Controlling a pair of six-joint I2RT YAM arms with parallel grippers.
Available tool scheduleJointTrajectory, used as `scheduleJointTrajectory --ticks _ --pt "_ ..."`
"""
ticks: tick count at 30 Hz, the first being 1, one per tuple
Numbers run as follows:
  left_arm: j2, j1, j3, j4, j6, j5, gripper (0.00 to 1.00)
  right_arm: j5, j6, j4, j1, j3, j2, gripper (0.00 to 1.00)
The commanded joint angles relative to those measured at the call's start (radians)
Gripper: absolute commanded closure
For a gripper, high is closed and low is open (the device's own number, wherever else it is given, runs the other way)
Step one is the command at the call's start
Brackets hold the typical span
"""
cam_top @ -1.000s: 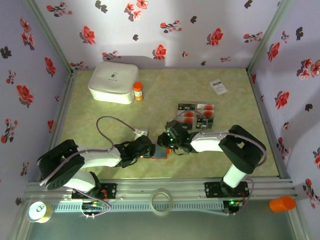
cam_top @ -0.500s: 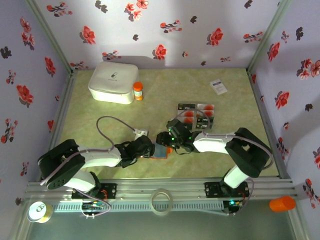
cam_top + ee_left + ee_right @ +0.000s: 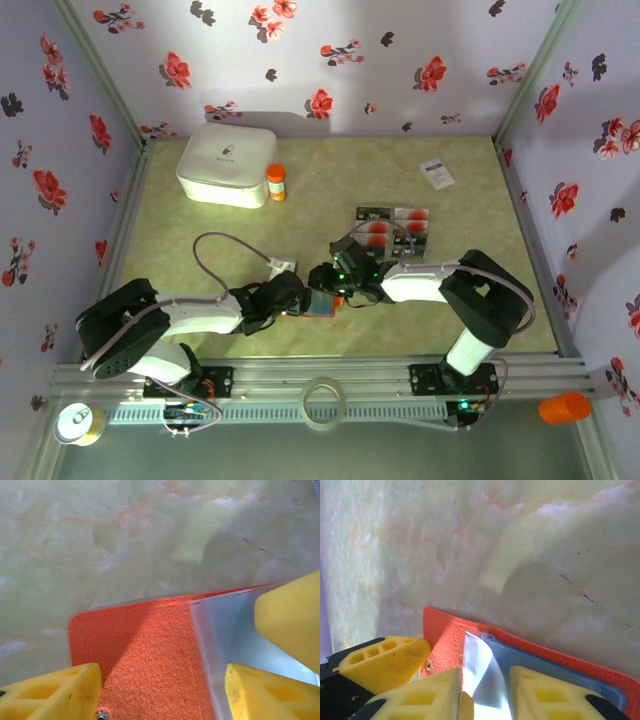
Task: Put the credit cards into the card holder
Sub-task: Flip over the card slot in the card holder.
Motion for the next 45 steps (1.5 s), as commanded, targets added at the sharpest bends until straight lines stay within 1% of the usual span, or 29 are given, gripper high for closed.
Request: scheduleJointTrajectory --ticks 1,4,7,10,11,16,22,25,28,33,37,40,45 --pt "0.008 -0.006 -0.032 -0.047 -0.005 0.054 0.30 -0.031 0.018 0.029 -0.006 0.028 0.010 0.68" --pt "-0.024 -0.005 -0.031 -0.063 -0.011 0.047 0.24 -0.036 0.029 0.038 -0.008 0.023 -0.002 0.66" --pt "-0.090 -0.005 -0.035 -0.090 -0.020 0.022 0.12 -0.039 0.041 0.049 -0.005 0.014 -0.018 0.59" --pt "-0.180 0.000 -0.043 -0.118 -0.034 -0.008 0.01 -0.049 0.059 0.063 -0.005 0.006 -0.030 0.56" --pt "-0.211 0.003 -0.049 -0.126 -0.039 -0.017 0.00 -0.056 0.067 0.075 -0.006 0.003 -0.032 0.55" --pt "-0.345 0.037 -0.074 -0.162 -0.076 -0.039 0.00 -0.073 0.097 0.110 0.010 0.006 -0.040 0.54" --pt "-0.476 0.110 -0.106 -0.214 -0.126 -0.043 0.00 -0.061 0.110 0.103 0.060 0.055 -0.034 0.51" --pt "-0.529 0.146 -0.112 -0.253 -0.135 -0.043 0.00 -0.047 0.111 0.092 0.087 0.093 -0.008 0.49" --pt "-0.576 0.176 -0.114 -0.292 -0.132 -0.040 0.00 -0.047 0.118 0.108 0.106 0.130 0.050 0.48" --pt "-0.620 0.201 -0.120 -0.327 -0.131 -0.038 0.00 -0.051 0.149 0.177 0.121 0.162 0.156 0.48" --pt "-0.628 0.209 -0.125 -0.342 -0.133 -0.035 0.00 -0.059 0.181 0.265 0.117 0.146 0.216 0.48" --pt "-0.628 0.211 -0.131 -0.341 -0.133 -0.028 0.00 -0.061 0.198 0.302 0.115 0.130 0.223 0.47" --pt "-0.611 0.213 -0.134 -0.331 -0.124 -0.016 0.00 -0.054 0.191 0.298 0.110 0.113 0.190 0.47"
